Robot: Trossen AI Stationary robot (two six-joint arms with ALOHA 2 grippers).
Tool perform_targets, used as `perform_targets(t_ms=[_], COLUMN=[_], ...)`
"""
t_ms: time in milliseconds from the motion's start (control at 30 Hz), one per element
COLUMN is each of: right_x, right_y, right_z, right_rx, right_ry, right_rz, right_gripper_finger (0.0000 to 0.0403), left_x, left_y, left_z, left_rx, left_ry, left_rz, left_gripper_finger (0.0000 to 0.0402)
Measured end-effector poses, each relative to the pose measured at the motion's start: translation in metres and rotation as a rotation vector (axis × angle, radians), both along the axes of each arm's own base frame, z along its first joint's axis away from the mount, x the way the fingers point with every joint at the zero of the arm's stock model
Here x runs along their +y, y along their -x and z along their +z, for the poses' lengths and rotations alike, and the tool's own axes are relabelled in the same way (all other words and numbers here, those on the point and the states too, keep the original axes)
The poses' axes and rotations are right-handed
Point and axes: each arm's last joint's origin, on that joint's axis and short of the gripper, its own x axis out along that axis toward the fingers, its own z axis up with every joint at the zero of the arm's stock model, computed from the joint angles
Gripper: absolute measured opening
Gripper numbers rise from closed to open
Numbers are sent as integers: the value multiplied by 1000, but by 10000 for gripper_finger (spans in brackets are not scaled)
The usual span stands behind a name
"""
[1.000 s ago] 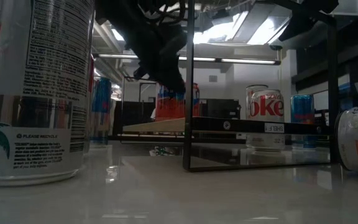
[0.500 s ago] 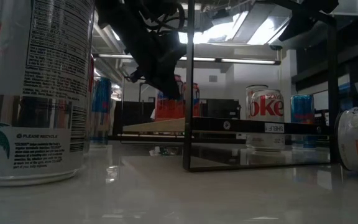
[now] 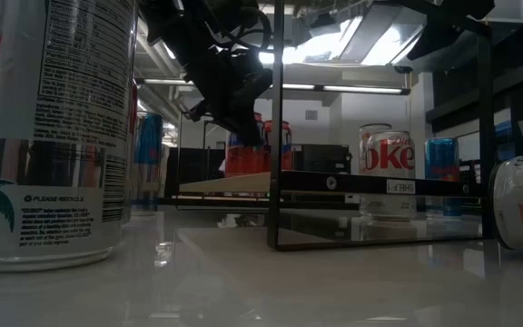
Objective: Place canned beverage on shelf
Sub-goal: Align the left orange soda can with the other orange soda can
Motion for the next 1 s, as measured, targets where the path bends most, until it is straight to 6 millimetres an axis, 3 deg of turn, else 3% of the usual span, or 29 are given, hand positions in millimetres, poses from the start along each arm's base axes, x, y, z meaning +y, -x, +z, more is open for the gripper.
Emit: perform_targets(t_ms=[700, 1000], right_x=[0, 0], right_y=[0, 0], right_z=[0, 0], right_rx=[0, 0], right_ry=[0, 0], right_rz=[0, 0], right_gripper_finger=[392, 392], left_x=[4, 16], left_y=[2, 4], left_z=[1, 1], left_rx=[-10, -8], left_ry=[-57, -69], left_rz=[110, 155], left_gripper_finger=[0, 0])
